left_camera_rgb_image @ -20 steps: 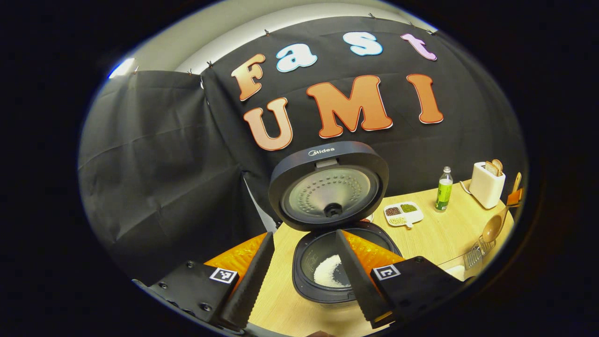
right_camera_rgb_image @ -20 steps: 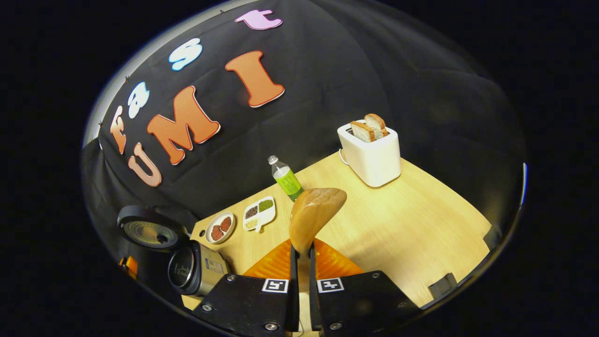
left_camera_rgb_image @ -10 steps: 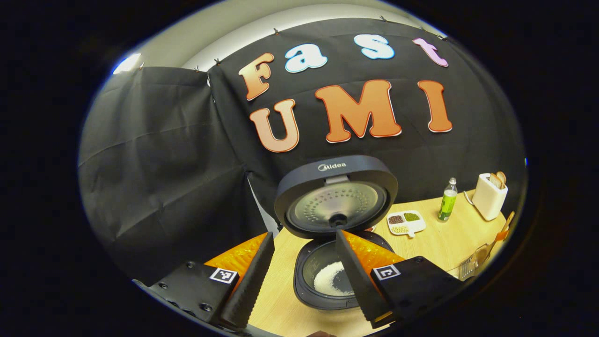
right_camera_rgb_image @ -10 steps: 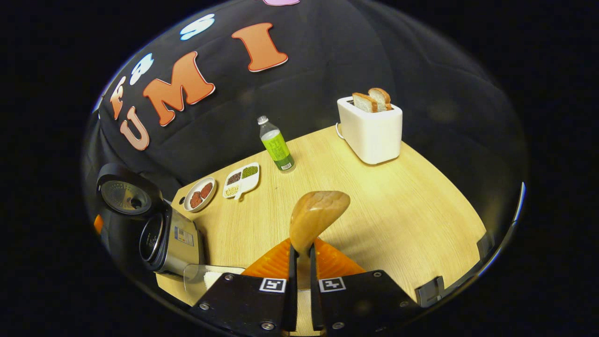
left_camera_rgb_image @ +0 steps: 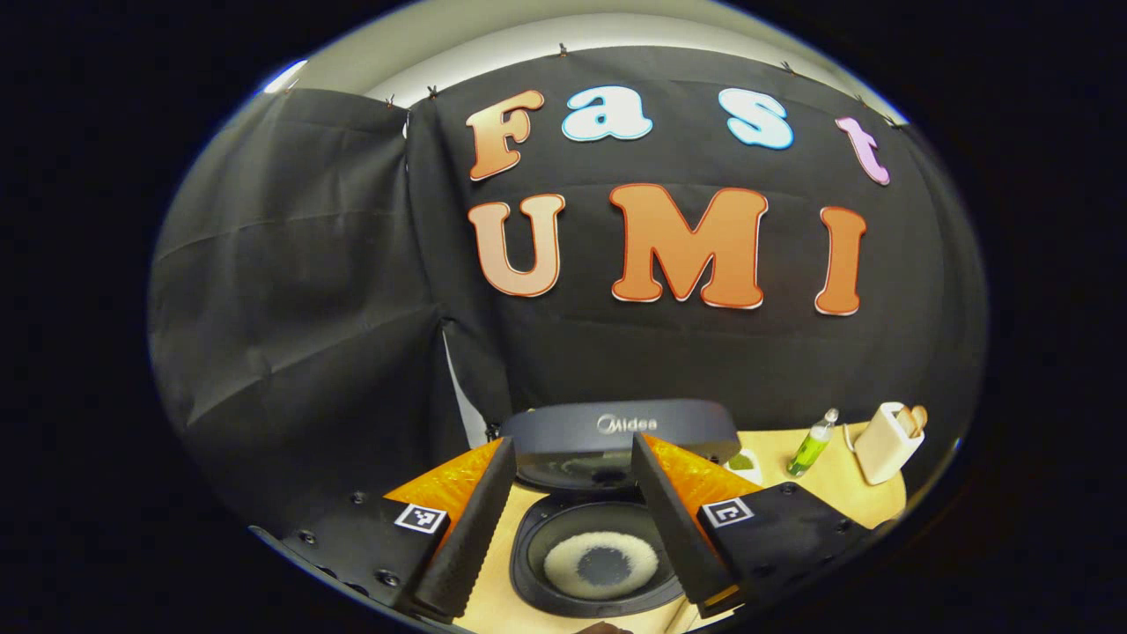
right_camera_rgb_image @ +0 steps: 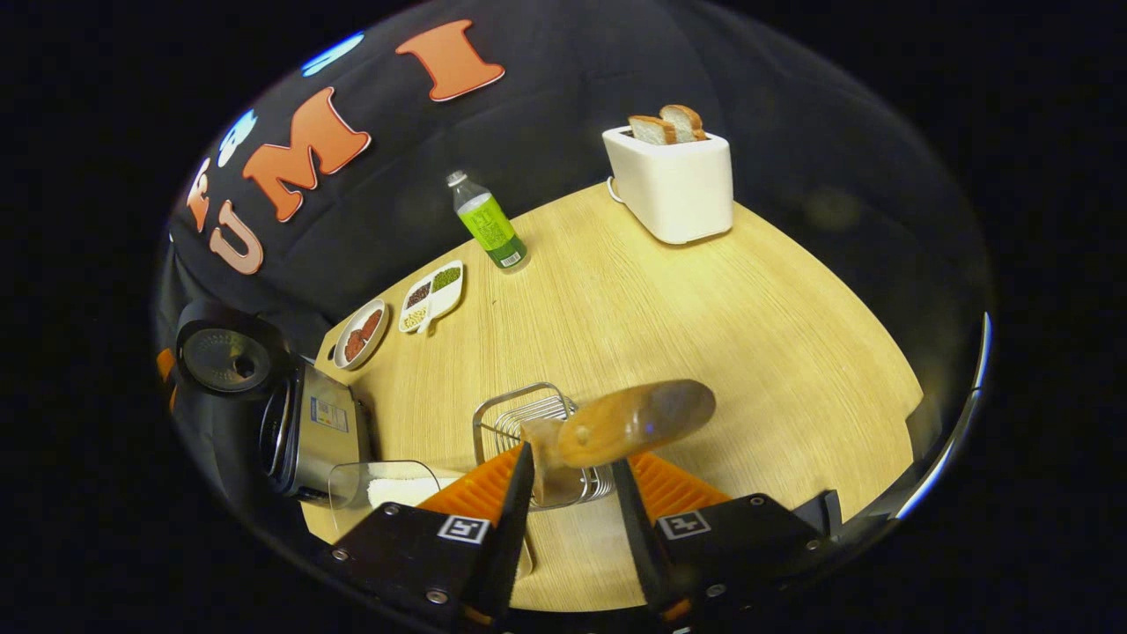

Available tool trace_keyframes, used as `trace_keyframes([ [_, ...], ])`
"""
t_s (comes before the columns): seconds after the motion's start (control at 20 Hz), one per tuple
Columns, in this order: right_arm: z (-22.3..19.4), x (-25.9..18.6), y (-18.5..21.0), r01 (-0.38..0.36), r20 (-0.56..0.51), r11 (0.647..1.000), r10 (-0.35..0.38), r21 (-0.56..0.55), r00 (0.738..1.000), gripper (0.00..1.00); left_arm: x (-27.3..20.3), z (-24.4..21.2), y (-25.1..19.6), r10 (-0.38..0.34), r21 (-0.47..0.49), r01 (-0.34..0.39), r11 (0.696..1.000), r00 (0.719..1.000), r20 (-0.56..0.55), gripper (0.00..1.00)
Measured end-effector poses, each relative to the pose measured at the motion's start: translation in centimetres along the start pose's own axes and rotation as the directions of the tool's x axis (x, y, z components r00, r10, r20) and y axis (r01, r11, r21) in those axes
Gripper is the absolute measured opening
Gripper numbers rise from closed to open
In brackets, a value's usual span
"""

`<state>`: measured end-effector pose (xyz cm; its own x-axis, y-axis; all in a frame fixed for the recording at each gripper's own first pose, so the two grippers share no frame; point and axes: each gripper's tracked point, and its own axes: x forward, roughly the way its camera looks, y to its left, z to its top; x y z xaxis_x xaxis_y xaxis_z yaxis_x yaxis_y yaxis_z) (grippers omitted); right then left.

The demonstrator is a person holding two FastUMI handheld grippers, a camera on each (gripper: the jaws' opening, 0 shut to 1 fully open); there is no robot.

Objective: Close the left gripper, press the button to open the rice cooker; take a wooden spoon from the chopstick holder with the right hand, scoop a spoonful of rice and pour it into the rice cooker, then put the wooden spoon back into the chopstick holder.

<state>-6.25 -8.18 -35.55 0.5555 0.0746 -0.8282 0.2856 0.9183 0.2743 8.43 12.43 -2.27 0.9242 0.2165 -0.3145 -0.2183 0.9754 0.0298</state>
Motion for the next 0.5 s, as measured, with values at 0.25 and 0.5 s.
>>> trace_keyframes([
  [0.25,2.9,-2.2,-0.4,-0.004,0.121,1.000,0.003,0.014,0.993,0.87,3.0,2.1,-1.7,-0.029,-0.018,0.028,0.999,0.998,-0.056,0.82],
  [0.5,6.5,-5.3,0.4,-0.020,0.291,0.999,0.030,-0.037,0.956,0.95,6.2,1.1,-2.4,-0.014,0.035,0.020,0.999,0.987,-0.160,0.88],
])
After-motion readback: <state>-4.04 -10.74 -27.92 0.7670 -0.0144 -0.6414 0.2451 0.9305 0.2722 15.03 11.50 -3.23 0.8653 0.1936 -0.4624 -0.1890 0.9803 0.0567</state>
